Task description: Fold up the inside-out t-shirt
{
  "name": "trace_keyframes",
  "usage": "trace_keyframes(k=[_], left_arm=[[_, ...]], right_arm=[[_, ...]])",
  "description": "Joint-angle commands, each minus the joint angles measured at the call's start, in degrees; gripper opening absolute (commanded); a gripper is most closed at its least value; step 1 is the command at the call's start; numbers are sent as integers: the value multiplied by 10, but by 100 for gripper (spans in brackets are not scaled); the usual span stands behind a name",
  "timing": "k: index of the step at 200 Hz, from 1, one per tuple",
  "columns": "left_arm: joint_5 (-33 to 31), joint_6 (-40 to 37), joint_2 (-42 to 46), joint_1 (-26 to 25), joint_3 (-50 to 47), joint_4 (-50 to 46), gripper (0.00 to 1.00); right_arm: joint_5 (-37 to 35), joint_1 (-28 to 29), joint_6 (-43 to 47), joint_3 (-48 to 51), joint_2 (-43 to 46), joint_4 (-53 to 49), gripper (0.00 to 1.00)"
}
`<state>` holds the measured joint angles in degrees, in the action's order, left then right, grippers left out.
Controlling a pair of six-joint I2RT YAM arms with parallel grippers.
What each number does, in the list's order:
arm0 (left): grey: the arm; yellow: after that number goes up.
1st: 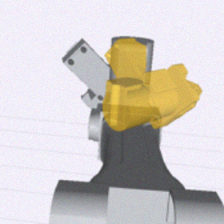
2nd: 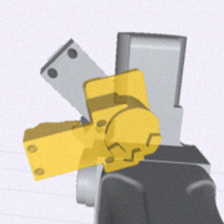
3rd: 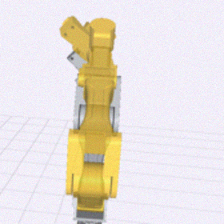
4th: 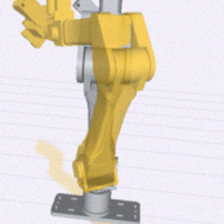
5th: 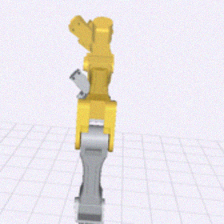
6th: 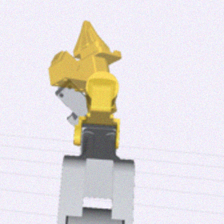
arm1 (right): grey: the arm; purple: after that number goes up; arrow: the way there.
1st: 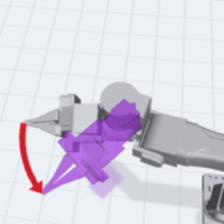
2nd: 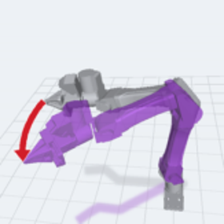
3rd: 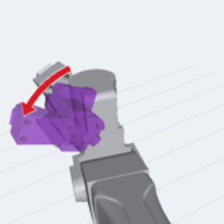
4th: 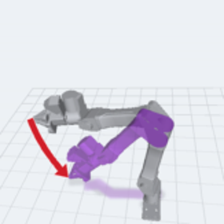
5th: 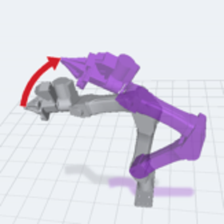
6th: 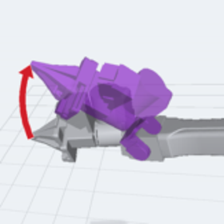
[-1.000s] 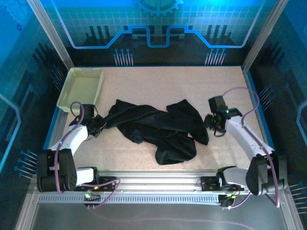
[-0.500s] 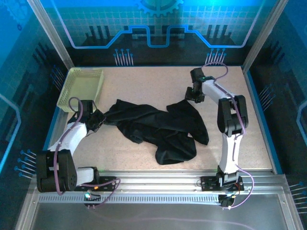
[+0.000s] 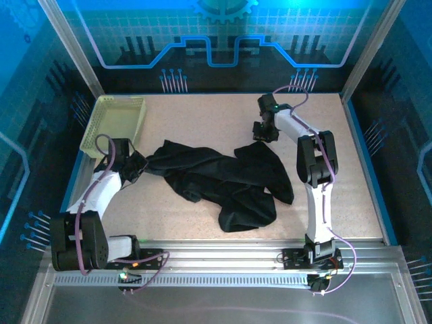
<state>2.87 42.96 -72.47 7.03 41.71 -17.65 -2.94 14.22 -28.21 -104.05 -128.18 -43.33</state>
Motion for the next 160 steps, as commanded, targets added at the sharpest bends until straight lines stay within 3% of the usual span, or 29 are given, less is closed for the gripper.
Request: trace_keyframes(k=[1, 24, 51, 96, 125, 160], left_arm=[[13, -14, 1, 6, 17, -4, 0], [14, -14, 7, 6, 17, -6, 0], [13, -13, 11, 7, 17, -9, 0], [9, -17, 12, 6, 27, -15, 0], [12, -19, 27, 16, 45, -16, 0], [21, -13, 77, 45, 82, 0, 0]], right_arm=[[-6, -2, 5, -36, -28, -45, 27], [-31, -1, 4, -33, -28, -50, 33], [-26, 1, 4, -34, -37, -53, 32], [-37, -1, 1, -26, -11, -50, 3], [-44, -24, 4, -15, 71, -61, 0], [-44, -81, 9, -4, 237, -72, 0]])
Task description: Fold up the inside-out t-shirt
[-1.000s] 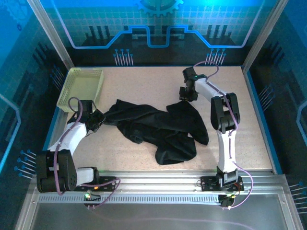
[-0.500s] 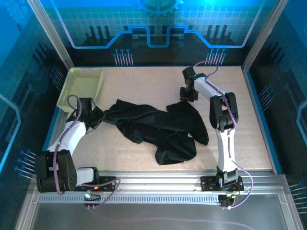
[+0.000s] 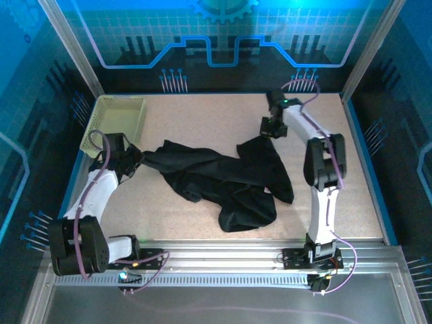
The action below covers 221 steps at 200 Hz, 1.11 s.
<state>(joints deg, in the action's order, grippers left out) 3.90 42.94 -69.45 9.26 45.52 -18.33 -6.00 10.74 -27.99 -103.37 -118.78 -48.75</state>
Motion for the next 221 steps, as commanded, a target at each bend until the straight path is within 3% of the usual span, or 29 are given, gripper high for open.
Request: trace_keyframes(k=[1, 61, 115, 188, 221], left_arm=[[11, -12, 48, 24, 45, 6, 0], [51, 2, 95, 51, 154, 20, 0], [106, 7, 97, 59, 262, 8, 0], [116, -11, 146, 59, 305, -5, 0], [103, -29, 91, 59, 285, -31, 0]], right_arm=[[-13, -48, 7, -12, 149, -18, 0], [2, -86, 21, -118, 325, -70, 0], [58, -109, 56, -242, 362, -109, 0], [72, -109, 62, -180, 463, -109, 0], [44, -109, 63, -113, 450, -80, 0]])
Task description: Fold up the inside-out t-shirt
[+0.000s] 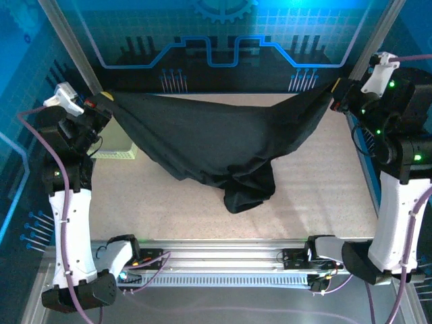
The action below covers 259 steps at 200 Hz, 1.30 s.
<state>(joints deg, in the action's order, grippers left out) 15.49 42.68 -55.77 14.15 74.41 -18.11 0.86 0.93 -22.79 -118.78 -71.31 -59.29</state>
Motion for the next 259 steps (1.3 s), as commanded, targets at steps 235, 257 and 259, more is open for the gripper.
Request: trace_keyframes(k=[235, 257, 259], left_arm=[[112, 28, 164, 15, -19, 171, 0], [118, 24, 127, 15, -42, 164, 0], [118, 25, 123, 15, -45, 164, 0]], right_arm=[[-53, -18, 30, -259, 38, 55, 0], [-57, -17, 35, -224, -10, 56, 0], [-57, -18, 35, -220, -15, 57, 0]])
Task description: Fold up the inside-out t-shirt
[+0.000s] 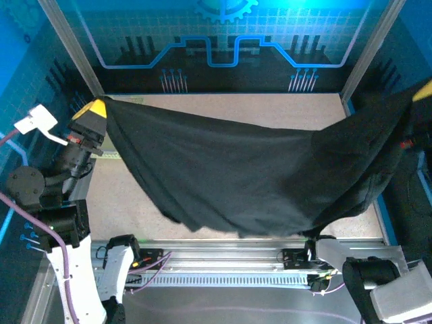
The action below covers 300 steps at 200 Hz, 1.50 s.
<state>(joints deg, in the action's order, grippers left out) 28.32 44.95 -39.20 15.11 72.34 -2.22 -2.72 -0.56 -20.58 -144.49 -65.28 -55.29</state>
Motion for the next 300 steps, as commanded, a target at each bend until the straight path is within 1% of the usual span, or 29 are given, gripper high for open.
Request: trace_keyframes(k=[1, 23, 42, 62, 75, 92, 109, 113, 119, 124, 131, 138, 146, 148, 155, 163, 169, 175, 181, 194, 204, 219, 247, 257, 274, 284, 300], left_arm=[[-10, 2, -44, 5, -26, 5, 0], [-11, 6, -97, 2, -73, 12, 0], [-21, 3, -154, -14, -115, 19, 0], [-59, -13, -227, -46, -150, 24, 0], [-74, -14, -283, -58, -159, 30, 0], [-83, -1, -367, -64, -156, 50, 0], [-82, -1, -455, -69, -118, 53, 0], [-82, -2, -476, -71, -103, 48, 3], [-82, -7, -506, -73, -81, 41, 12], [-82, -11, -531, -76, -59, 27, 21], [-83, -18, -564, -79, -23, -6, 42], [-82, -27, -592, -83, 16, -41, 56], [-89, -39, -619, -85, 58, -87, 65], [-94, -41, -624, -86, 66, -99, 67], [-111, -48, -632, -87, 92, -138, 76], [-132, -60, -633, -87, 114, -175, 86], [-153, -69, -630, -88, 127, -203, 91], [-178, -78, -623, -88, 139, -232, 95], [-200, -85, -614, -88, 147, -263, 99], [-234, -88, -585, -89, 139, -303, 99], [-253, -83, -556, -96, 113, -317, 99], [-285, -68, -497, -115, 43, -320, 99], [-332, -40, -379, -171, -121, -305, 99], [-335, -37, -349, -190, -169, -308, 98], [-330, -27, -310, -211, -236, -330, 93], [-324, -23, -293, -221, -266, -344, 91], [-322, -13, -271, -235, -299, -374, 88]], right_arm=[[-21, -3, 13, 39, -78, 17, 0], [1, -4, 8, 100, -127, 36, 0], [32, -3, -5, 182, -163, 79, 0], [66, -1, -19, 270, -211, 134, 0], [72, 5, -22, 299, -260, 156, 0], [63, 14, -20, 292, -346, 164, 0], [39, 27, -11, 224, -448, 147, 0], [30, 30, -8, 197, -476, 136, 0], [19, 34, -5, 148, -519, 115, 0], [12, 36, -2, 101, -556, 91, 9], [2, 39, 1, 22, -609, 53, 28], [-10, 41, 0, -64, -659, 11, 43], [-20, 41, -2, -152, -714, -33, 57], [-22, 41, -3, -176, -722, -42, 60], [-24, 41, -4, -239, -751, -68, 68], [-29, 40, -5, -269, -760, -88, 75], [-35, 39, -5, -262, -748, -94, 84], [-41, 38, -4, -231, -727, -91, 87], [-47, 38, 0, -188, -698, -83, 89], [-56, 39, 6, -58, -610, -42, 89], [-58, 40, 10, 69, -540, 7, 89], [-64, 38, 8, 232, -433, 60, 89], [-53, 35, -8, 464, -291, 95, 87], [-49, 35, -19, 549, -250, 104, 86], [-33, 41, -32, 660, -196, 104, 83], [-27, 48, -34, 716, -174, 104, 81], [-44, 67, -41, 792, -153, 98, 80]])
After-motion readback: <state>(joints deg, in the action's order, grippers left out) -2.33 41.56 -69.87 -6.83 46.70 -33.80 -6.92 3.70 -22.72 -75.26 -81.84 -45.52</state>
